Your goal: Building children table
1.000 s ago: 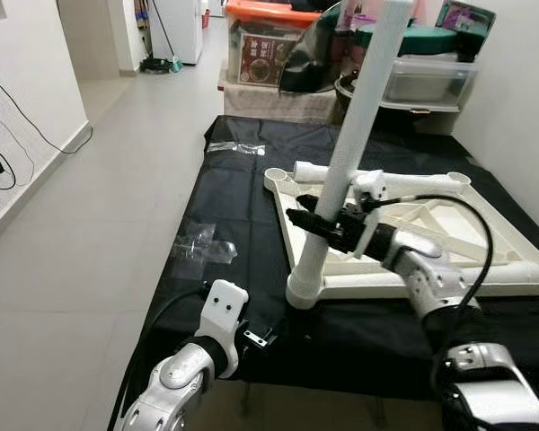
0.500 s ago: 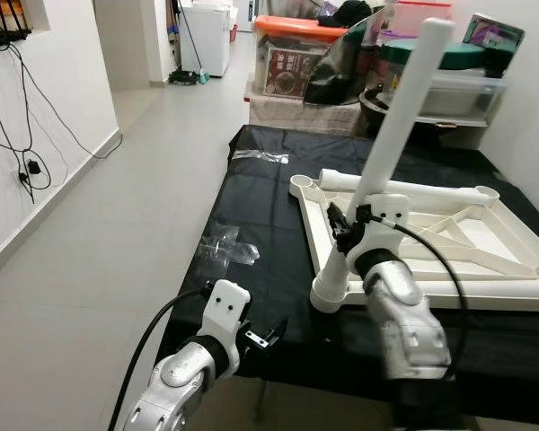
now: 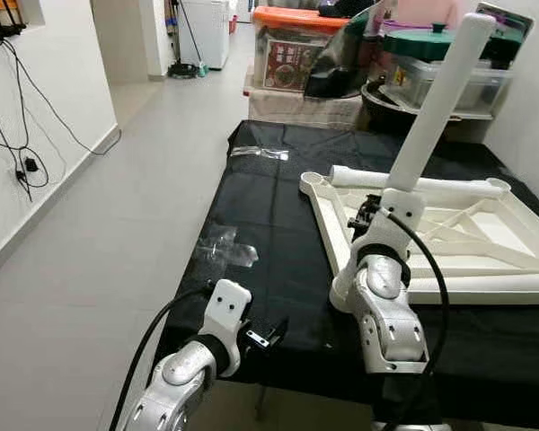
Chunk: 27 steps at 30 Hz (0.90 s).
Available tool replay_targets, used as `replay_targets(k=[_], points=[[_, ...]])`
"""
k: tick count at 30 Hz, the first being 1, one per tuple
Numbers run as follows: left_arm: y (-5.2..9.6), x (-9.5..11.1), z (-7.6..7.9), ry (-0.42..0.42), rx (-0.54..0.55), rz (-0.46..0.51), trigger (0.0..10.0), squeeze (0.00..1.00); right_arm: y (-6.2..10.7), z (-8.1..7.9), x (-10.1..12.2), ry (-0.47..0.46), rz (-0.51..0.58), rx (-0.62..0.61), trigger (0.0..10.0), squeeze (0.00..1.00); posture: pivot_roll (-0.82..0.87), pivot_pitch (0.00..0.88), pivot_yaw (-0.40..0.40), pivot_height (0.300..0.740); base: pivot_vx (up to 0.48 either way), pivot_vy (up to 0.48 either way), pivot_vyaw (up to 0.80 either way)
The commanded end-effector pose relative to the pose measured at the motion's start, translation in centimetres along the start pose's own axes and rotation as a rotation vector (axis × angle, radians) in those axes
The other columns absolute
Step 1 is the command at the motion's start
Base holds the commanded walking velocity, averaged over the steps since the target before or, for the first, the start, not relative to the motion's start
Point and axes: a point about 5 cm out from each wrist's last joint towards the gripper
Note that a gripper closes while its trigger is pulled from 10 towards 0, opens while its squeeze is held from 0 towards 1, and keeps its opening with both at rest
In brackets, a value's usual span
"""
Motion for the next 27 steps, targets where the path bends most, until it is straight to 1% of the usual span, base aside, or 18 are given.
replay_targets(k=[1, 3, 4, 6, 8, 9, 10, 11, 12, 13, 14, 15, 18, 19, 20, 22, 24, 27], points=[[-0.3, -0.4, -0.1, -0.002, -0.008, -0.018, 10.0, 0.0, 0.5, -0.5, 0.4, -0.055, 0.04, 0.113, 10.0, 0.23, 0.09, 0.0, -0.072, 0.74, 0.0, 0.0, 0.0], [-0.3, -0.4, -0.1, -0.002, -0.008, -0.018, 10.0, 0.0, 0.5, -0.5, 0.4, -0.055, 0.04, 0.113, 10.0, 0.23, 0.09, 0.0, -0.072, 0.74, 0.0, 0.0, 0.0], [-0.5, -0.4, 0.0, -0.001, -0.015, -0.02, 10.0, 0.0, 0.3, -0.2, 0.3, -0.028, 0.048, 0.172, 10.0, 0.0, 0.09, 0.0, -0.067, 0.74, 0.0, 0.0, 0.0], [-0.5, -0.4, 0.0, -0.001, -0.015, -0.02, 10.0, 0.0, 0.3, -0.2, 0.3, -0.028, 0.048, 0.172, 10.0, 0.0, 0.09, 0.0, -0.067, 0.74, 0.0, 0.0, 0.0], [-0.9, -0.3, 0.1, 0.001, -0.027, -0.02, 10.0, 0.0, -0.3, 1.1, -0.2, 0.007, 0.047, 0.418, 10.0, 0.0, 0.08, 0.0, -0.062, 0.74, 0.0, 0.0, 0.0], [-0.9, -0.3, 0.1, 0.001, -0.027, -0.02, 10.0, 0.0, -0.3, 1.1, -0.2, 0.007, 0.047, 0.418, 10.0, 0.0, 0.08, 0.0, -0.062, 0.74, 0.0, 0.0, 0.0], [-1.2, -0.3, 0.2, 0.002, -0.031, -0.02, 10.0, 0.0, -0.6, 2.0, -0.4, 0.038, 0.042, 0.545, 10.0, 0.0, 0.07, 0.0, -0.056, 0.74, 0.0, 0.0, 0.0], [-1.5, -0.2, 0.2, 0.003, -0.034, -0.017, 10.0, 0.0, -1.1, 2.8, -0.3, 0.026, 0.036, 0.682, 10.0, 0.0, 0.07, 0.0, -0.058, 0.74, 0.0, 0.0, 0.0], [-1.5, -0.2, 0.2, 0.003, -0.034, -0.017, 10.0, 0.0, -1.1, 2.8, -0.3, 0.026, 0.036, 0.682, 10.0, 0.0, 0.07, 0.0, -0.058, 0.74, 0.0, 0.0, 0.0], [-1.8, -0.2, 0.3, 0.003, -0.038, -0.015, 10.0, 0.0, -1.5, 3.4, 0.0, 0.012, 0.04, 0.801, 10.0, 0.0, 0.07, 0.0, -0.059, 0.74, 0.0, 0.0, 0.0], [-2.0, -0.1, 0.3, 0.003, -0.041, -0.014, 10.0, 0.0, -1.8, 3.8, 0.2, -0.004, 0.045, 0.87, 10.0, 0.0, 0.07, 0.0, -0.059, 0.74, 0.0, 0.0, 0.0], [-2.0, -0.1, 0.3, 0.003, -0.041, -0.014, 10.0, 0.0, -1.8, 3.8, 0.2, -0.004, 0.045, 0.87, 10.0, 0.0, 0.07, 0.0, -0.059, 0.74, 0.0, 0.0, 0.0], [-2.3, 0.0, 0.4, 0.006, -0.046, -0.012, 10.0, 0.0, -1.6, 3.9, 1.1, -0.036, 0.097, 1.075, 10.0, 0.0, 0.07, 0.0, -0.055, 0.74, 0.0, 0.0, 0.0], [-2.3, 0.0, 0.4, 0.006, -0.046, -0.012, 10.0, 0.0, -1.6, 3.9, 1.1, -0.036, 0.097, 1.075, 10.0, 0.0, 0.07, 0.0, -0.055, 0.74, 0.0, 0.0, 0.0], [-2.6, 0.1, 0.3, 0.007, -0.052, -0.012, 10.0, 0.0, -1.4, 3.8, 1.4, -0.071, 0.111, 1.197, 10.0, 0.0, 0.08, 0.0, -0.06, 0.74, 0.0, 0.0, 0.0], [-2.6, 0.1, 0.3, 0.007, -0.052, -0.012, 10.0, 0.0, -1.4, 3.8, 1.4, -0.071, 0.111, 1.197, 10.0, 0.0, 0.08, 0.0, -0.06, 0.74, 0.0, 0.0, 0.0], [-2.9, 0.3, 0.2, 0.005, -0.06, -0.011, 10.0, 0.0, -1.4, 3.7, 1.5, -0.083, 0.11, 1.285, 10.0, 0.0, 0.09, 0.0, -0.058, 0.74, 0.0, 0.0, 0.0], [-3.1, 0.4, 0.2, 0.0, -0.064, -0.009, 10.0, 0.0, -1.5, 3.6, 1.6, -0.08, 0.117, 1.314, 10.0, 0.0, 0.09, 0.0, -0.059, 0.74, 0.0, 0.0, 0.0]])
Point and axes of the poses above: a point about 5 cm out from each wrist's last joint towards the gripper, its own y axis pointing back from the gripper into the wrist, its own x axis along the axis of the wrist's last joint, z = x × y, and after that the axes turned 13 degrees about y, right-handed
